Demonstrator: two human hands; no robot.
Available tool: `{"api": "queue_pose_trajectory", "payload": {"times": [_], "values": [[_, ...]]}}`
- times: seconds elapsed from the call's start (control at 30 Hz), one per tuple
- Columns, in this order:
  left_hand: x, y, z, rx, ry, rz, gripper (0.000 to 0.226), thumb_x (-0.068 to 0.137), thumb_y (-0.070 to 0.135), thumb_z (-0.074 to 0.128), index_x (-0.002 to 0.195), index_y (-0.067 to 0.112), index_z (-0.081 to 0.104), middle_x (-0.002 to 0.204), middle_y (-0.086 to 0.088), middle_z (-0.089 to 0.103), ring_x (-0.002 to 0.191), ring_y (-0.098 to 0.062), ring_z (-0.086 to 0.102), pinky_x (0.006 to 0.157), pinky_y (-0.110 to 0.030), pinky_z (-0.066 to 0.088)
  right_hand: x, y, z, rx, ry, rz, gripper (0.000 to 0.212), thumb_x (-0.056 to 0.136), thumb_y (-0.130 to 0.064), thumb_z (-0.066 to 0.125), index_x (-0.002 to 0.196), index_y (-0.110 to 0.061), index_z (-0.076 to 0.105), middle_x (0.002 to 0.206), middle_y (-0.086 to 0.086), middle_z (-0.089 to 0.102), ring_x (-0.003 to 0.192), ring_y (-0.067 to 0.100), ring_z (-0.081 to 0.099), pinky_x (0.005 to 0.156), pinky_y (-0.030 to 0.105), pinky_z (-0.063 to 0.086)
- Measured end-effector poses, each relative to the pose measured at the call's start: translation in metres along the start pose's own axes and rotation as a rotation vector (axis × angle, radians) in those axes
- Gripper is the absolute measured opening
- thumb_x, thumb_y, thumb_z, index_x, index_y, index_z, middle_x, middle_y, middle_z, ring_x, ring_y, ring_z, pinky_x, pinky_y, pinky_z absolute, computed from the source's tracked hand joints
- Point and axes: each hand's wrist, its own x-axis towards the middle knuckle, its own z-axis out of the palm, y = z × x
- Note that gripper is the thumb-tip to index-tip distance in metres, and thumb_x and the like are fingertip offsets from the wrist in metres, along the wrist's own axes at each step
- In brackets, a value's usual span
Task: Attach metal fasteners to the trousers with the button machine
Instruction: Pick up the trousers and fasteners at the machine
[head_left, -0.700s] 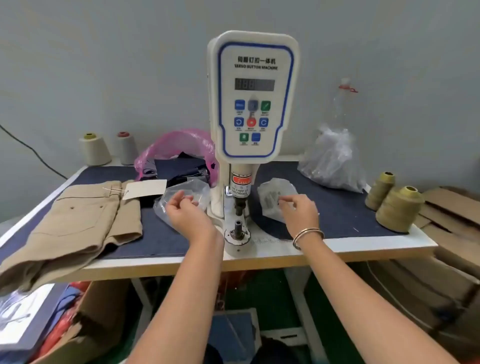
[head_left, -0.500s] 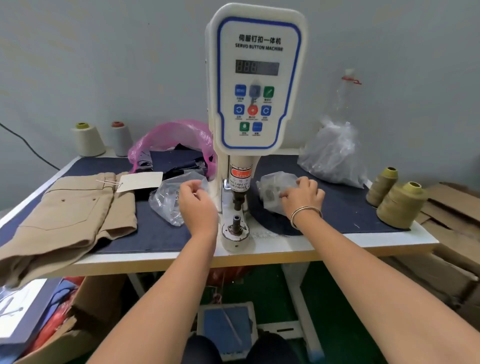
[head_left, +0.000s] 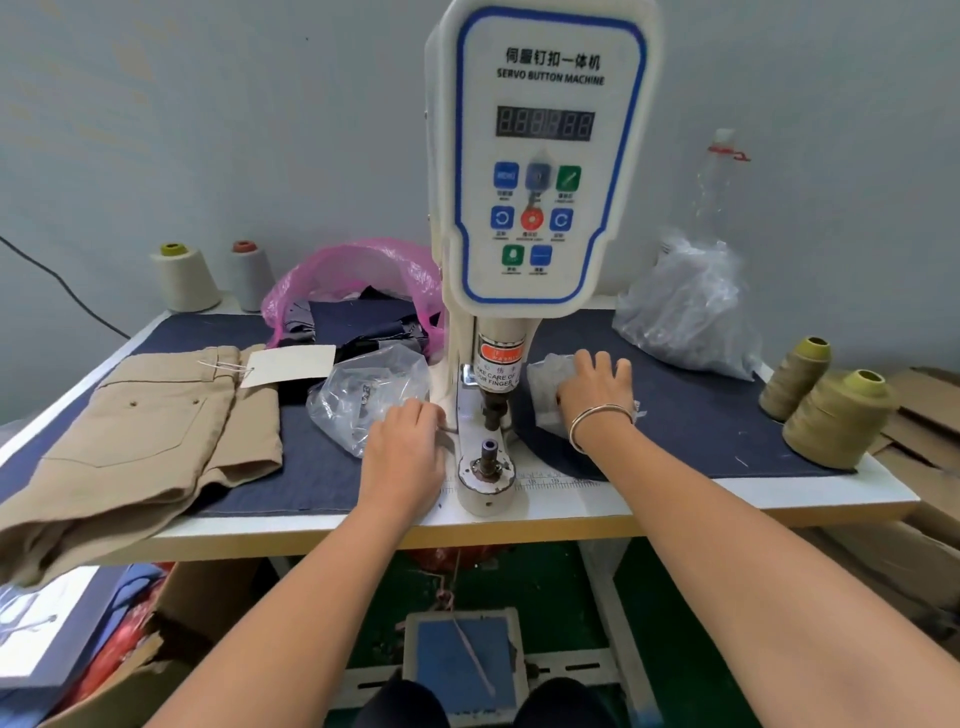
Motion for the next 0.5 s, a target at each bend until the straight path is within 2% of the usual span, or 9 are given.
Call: {"api": "queue_pose_trajectory", "payload": {"times": [0.07,0.13,0.23,0.5], "values": [[0.000,-0.001,0.003,0.025,0.035,-0.031,0.021,0.080,0.009,0.056,0.100,0.013,0.059,0.102,-0.004,0.056,0.091,-0.023,0.048,0.075,-0.032,0.031,0.003,0.001,0.000,-0.041,-0.007,-0.020,0.029,0.087,-0.022,0.054,0.115,-0.025,0.063,0.125,0.004,0.039,0.115,0.026,0.038,0.103,0.043,0.022],[0.000,-0.002,0.005,0.026,0.032,-0.080,0.027,0.082,0.010,0.054,0.108,0.014,0.058,0.119,-0.004,0.053,0.111,-0.024,0.045,0.090,-0.036,0.029,0.006,0.002,0.000,-0.065,-0.013,-0.024,0.029,0.089,-0.020,0.050,0.114,-0.024,0.063,0.125,0.004,0.041,0.115,0.027,0.041,0.105,0.045,0.020],[-0.001,-0.004,0.006,0.019,0.008,-0.151,0.038,0.083,0.013,0.051,0.120,0.015,0.054,0.138,-0.006,0.044,0.131,-0.023,0.034,0.105,-0.038,0.017,0.008,-0.003,-0.001,-0.103,-0.031,-0.042,0.029,0.089,-0.020,0.051,0.115,-0.023,0.063,0.127,0.004,0.042,0.115,0.028,0.043,0.106,0.046,0.018],[-0.002,-0.004,0.007,0.013,-0.034,-0.182,0.037,0.083,0.016,0.048,0.120,0.018,0.052,0.140,-0.004,0.043,0.133,-0.020,0.032,0.107,-0.039,0.019,0.015,-0.007,0.000,-0.080,-0.096,-0.028,0.034,0.089,-0.025,0.056,0.122,-0.022,0.060,0.140,0.004,0.035,0.125,0.029,0.037,0.109,0.053,0.013]]}}
